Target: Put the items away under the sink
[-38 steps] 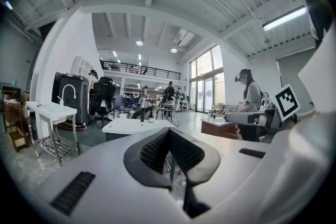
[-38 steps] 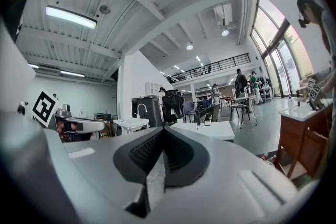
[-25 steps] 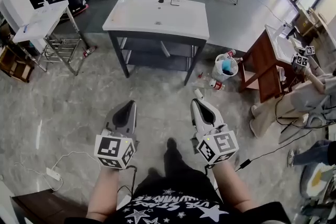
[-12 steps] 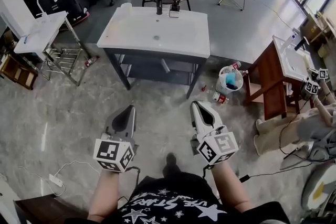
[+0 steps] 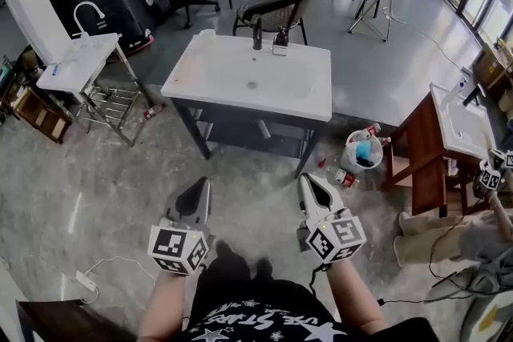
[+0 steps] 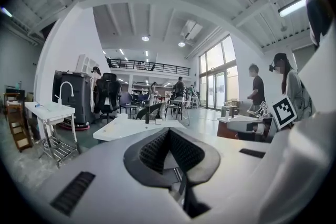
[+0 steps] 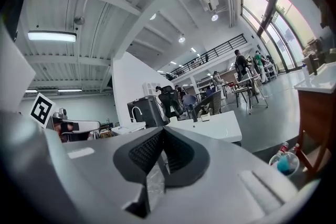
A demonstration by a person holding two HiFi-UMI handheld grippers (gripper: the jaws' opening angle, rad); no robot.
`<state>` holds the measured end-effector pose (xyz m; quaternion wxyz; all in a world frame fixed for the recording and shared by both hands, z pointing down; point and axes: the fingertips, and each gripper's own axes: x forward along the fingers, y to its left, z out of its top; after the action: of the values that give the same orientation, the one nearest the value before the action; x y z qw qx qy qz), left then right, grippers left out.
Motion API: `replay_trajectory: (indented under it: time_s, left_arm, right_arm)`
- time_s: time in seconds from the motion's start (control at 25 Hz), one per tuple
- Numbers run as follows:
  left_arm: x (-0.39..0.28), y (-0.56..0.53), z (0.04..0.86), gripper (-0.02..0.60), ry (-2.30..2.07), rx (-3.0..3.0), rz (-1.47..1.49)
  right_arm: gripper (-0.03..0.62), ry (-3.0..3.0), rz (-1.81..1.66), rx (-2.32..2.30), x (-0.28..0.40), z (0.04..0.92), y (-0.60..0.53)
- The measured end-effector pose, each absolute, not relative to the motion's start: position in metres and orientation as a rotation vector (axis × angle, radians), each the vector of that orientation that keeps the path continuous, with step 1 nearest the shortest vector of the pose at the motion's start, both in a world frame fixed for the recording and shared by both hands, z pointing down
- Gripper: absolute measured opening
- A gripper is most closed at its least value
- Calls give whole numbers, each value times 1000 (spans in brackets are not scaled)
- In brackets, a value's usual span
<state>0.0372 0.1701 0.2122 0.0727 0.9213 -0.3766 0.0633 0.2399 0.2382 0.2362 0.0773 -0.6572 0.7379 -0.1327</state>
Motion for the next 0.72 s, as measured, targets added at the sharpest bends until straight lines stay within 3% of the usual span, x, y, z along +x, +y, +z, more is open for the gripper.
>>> replay_trajectory:
  time_s: [0.72]
  left_arm:
    - [61,19,225,9,-964,2803,117]
  right_arm:
    - [3,2078,-398,-2115,267,241,112]
